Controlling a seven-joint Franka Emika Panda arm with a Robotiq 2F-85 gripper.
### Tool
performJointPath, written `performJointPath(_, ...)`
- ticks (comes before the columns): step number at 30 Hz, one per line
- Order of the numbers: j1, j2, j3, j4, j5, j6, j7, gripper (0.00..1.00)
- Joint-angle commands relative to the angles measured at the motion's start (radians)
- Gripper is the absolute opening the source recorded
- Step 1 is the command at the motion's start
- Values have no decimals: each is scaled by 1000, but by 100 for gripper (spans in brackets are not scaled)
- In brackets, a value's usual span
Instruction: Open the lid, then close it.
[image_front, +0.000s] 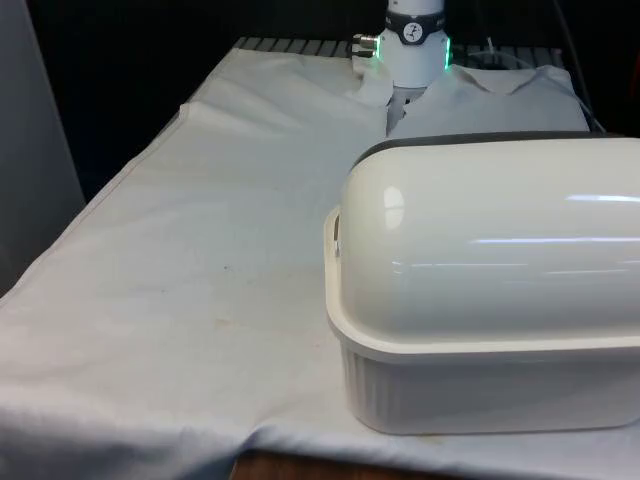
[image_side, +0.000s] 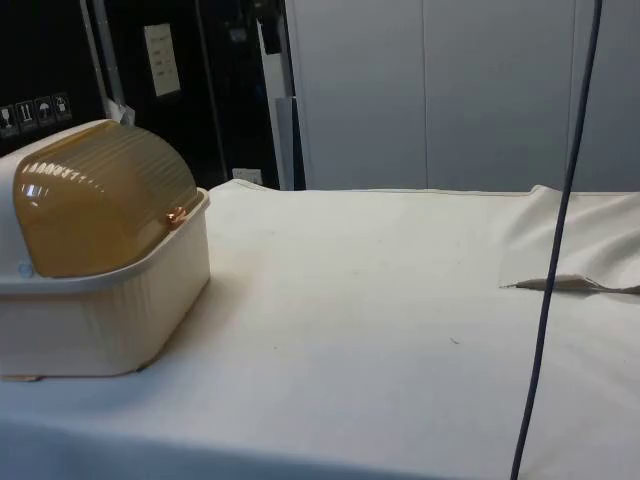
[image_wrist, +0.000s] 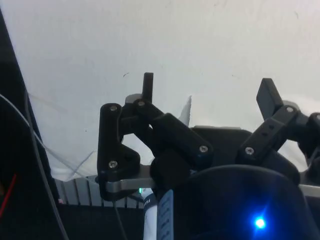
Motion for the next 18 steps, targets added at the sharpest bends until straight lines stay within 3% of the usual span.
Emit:
performJointPath(1, 4, 0, 4, -3, 0, 13, 7, 100)
performJointPath(3, 1, 2, 7, 0, 0, 5, 3, 100)
performJointPath(12, 8, 3, 34, -46, -3, 105, 17, 100)
performJointPath(13, 6, 4, 31, -37, 0, 83, 11, 100)
performJointPath(18, 10, 4, 45, -89, -3, 168, 16, 100)
